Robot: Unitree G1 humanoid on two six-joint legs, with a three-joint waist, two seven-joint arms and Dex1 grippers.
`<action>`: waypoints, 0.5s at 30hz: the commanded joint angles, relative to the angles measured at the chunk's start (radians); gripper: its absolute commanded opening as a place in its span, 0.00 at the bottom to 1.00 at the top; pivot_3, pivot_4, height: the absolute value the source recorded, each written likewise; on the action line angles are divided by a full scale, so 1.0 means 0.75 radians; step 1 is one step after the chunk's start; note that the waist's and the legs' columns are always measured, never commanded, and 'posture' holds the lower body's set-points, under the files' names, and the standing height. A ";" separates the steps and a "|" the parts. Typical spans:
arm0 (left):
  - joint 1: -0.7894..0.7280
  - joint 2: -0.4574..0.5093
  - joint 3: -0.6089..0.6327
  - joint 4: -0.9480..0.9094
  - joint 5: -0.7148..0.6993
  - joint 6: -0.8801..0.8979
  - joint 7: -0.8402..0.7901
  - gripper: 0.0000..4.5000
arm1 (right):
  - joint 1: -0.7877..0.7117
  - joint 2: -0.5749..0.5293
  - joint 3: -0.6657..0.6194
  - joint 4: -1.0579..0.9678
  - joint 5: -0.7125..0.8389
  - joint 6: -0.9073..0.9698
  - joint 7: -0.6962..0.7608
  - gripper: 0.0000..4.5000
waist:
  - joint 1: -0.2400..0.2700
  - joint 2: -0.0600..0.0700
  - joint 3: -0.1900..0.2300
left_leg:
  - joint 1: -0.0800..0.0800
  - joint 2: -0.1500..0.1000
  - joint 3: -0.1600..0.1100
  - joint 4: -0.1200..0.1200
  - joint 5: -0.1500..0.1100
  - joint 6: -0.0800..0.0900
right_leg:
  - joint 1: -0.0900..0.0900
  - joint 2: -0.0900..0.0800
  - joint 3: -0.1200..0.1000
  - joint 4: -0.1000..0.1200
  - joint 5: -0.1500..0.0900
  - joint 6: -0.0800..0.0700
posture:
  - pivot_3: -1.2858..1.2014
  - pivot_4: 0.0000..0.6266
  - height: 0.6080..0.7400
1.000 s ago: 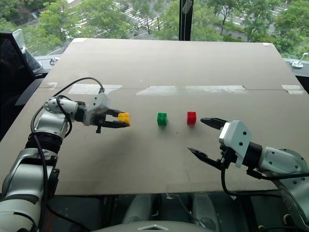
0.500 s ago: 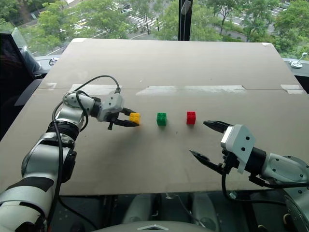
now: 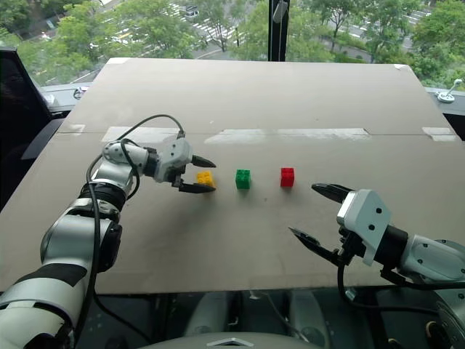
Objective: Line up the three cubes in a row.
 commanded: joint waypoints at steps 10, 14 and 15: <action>0.926 0.244 0.418 -1.464 -0.484 0.823 0.268 0.79 | 0.221 -0.047 -0.325 0.075 0.038 -0.059 0.193 1.00 | 0.002 0.000 0.000 | 0.002 0.008 -0.001 0.000 0.000 0.000 | 0.000 -0.002 0.004 0.000 0.000 -0.001 | 0.52 0.24 1.00; 1.347 0.251 0.632 -1.979 -0.648 1.122 0.461 0.79 | 0.337 -0.036 -0.437 0.167 0.012 -0.116 0.301 1.00 | 0.006 0.001 -0.001 | 0.004 0.009 -0.002 0.000 0.000 0.000 | 0.002 -0.003 0.003 0.000 -0.001 0.001 | 0.52 0.24 1.00; 1.435 0.249 0.688 -2.059 -0.683 1.171 0.491 0.79 | 0.365 -0.033 -0.463 0.195 0.001 -0.135 0.329 1.00 | 0.005 0.001 -0.001 | 0.005 0.009 -0.002 0.000 0.000 0.000 | 0.002 -0.004 0.002 0.000 -0.001 0.001 | 0.52 0.24 1.00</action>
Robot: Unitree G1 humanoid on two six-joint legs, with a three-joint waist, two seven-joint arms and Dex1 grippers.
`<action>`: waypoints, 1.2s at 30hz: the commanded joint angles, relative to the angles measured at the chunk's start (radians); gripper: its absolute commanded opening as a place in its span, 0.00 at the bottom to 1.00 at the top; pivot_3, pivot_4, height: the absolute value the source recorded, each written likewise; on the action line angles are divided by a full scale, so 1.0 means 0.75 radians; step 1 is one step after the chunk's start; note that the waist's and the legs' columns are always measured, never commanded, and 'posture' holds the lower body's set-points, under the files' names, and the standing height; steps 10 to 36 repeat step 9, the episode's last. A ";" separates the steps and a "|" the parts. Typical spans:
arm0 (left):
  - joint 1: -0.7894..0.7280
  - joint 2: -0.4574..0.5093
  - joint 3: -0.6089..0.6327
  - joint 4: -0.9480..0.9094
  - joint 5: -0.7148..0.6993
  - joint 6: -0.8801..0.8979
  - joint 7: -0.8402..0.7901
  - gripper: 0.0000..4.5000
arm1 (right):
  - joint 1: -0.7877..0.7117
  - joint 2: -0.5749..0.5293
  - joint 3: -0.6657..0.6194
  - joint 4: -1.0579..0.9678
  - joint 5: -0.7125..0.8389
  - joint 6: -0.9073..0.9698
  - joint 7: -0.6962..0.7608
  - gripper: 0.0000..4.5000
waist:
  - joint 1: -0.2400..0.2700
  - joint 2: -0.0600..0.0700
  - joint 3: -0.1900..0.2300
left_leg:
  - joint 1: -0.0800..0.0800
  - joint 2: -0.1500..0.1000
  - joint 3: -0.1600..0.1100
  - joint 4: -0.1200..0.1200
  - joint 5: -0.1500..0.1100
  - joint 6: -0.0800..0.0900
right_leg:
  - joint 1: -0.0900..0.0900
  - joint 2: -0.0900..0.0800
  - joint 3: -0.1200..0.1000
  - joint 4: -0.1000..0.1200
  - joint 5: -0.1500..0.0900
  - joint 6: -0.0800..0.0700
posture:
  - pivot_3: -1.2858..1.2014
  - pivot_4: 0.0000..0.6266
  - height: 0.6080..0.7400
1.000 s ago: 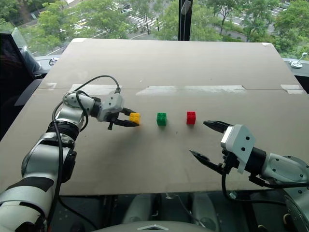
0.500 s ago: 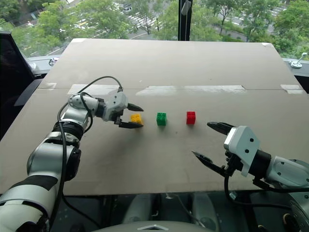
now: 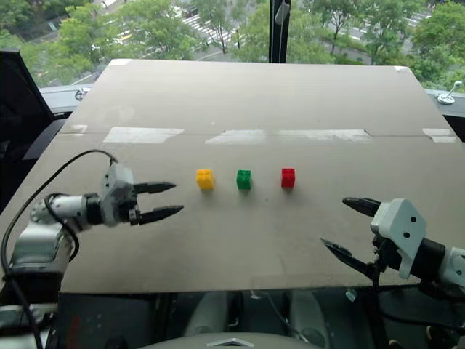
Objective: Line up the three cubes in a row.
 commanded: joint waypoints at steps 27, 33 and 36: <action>0.533 -0.041 0.372 -0.449 -0.204 0.225 0.234 0.79 | 0.144 0.019 -0.202 0.282 -0.102 -0.231 0.233 1.00 | -0.001 0.007 -0.003 | 0.007 0.000 0.000 -0.002 -0.004 -0.007 | 0.003 0.000 -0.001 0.000 0.000 0.000 | 0.52 0.24 1.00; 0.533 -0.041 0.372 -0.449 -0.204 0.225 0.234 0.79 | 0.144 0.019 -0.202 0.282 -0.102 -0.231 0.233 1.00 | -0.001 0.007 -0.003 | 0.007 0.000 0.000 -0.002 -0.004 -0.007 | 0.003 0.000 -0.001 0.000 0.000 0.000 | 0.52 0.24 1.00; 0.533 -0.041 0.372 -0.449 -0.204 0.225 0.234 0.79 | 0.144 0.019 -0.202 0.282 -0.102 -0.231 0.233 1.00 | -0.001 0.007 -0.003 | 0.007 0.000 0.000 -0.002 -0.004 -0.007 | 0.003 0.000 -0.001 0.000 0.000 0.000 | 0.52 0.24 1.00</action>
